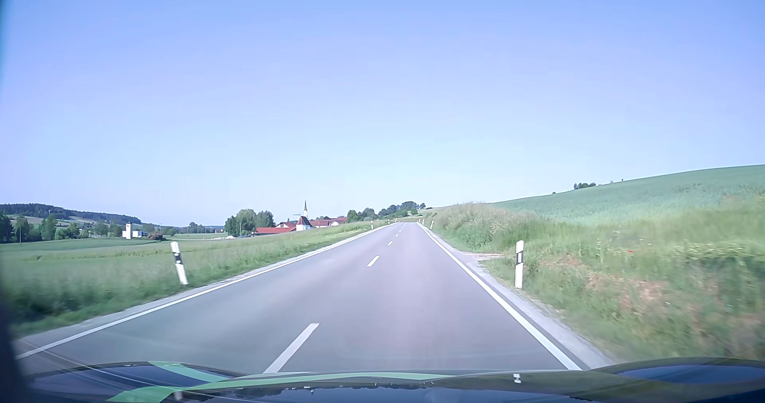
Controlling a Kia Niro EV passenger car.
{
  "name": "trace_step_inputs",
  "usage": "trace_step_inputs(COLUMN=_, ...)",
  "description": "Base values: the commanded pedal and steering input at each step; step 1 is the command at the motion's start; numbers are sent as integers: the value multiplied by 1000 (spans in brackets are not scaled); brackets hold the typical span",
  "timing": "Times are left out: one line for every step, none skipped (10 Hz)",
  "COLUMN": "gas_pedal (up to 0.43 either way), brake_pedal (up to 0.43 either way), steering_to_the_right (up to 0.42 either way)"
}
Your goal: Follow the waypoints while adhering to traffic rules and regulations
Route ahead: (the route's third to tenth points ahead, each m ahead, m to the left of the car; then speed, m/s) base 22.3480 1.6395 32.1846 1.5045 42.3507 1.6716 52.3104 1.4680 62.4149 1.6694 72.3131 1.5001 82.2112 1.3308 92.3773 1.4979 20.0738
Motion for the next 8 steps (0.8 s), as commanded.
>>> trace_step_inputs(gas_pedal=220, brake_pedal=0, steering_to_the_right=1)
trace_step_inputs(gas_pedal=209, brake_pedal=0, steering_to_the_right=1)
trace_step_inputs(gas_pedal=209, brake_pedal=0, steering_to_the_right=1)
trace_step_inputs(gas_pedal=209, brake_pedal=0, steering_to_the_right=1)
trace_step_inputs(gas_pedal=209, brake_pedal=0, steering_to_the_right=0)
trace_step_inputs(gas_pedal=220, brake_pedal=0, steering_to_the_right=0)
trace_step_inputs(gas_pedal=220, brake_pedal=0, steering_to_the_right=0)
trace_step_inputs(gas_pedal=220, brake_pedal=0, steering_to_the_right=-1)
